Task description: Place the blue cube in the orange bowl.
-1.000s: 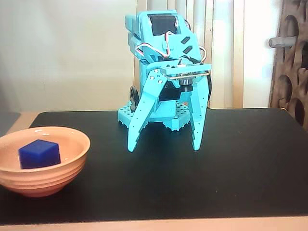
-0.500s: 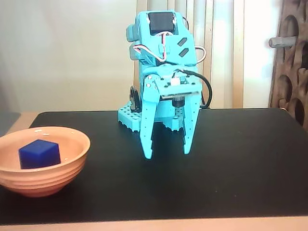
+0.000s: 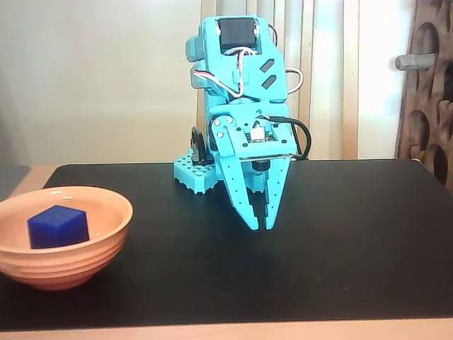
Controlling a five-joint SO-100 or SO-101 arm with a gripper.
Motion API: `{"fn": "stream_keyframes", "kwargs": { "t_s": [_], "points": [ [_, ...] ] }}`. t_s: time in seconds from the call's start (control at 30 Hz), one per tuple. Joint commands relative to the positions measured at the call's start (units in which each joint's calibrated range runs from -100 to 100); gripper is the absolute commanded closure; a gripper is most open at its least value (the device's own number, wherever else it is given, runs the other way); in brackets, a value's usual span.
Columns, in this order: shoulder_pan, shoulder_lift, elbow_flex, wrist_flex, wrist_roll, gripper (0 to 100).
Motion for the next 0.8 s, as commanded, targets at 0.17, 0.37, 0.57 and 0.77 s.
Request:
{"fn": "stream_keyframes", "kwargs": {
  "t_s": [0.17,0.37,0.57,0.77],
  "points": [
    [1.2,-1.36,0.54,0.97,1.0,100],
    [1.1,-1.36,0.54,0.97,1.84,100],
    [1.1,-1.27,0.54,0.97,1.94,99],
    [0.4,-1.19,0.54,0.97,1.89,99]
  ]
}}
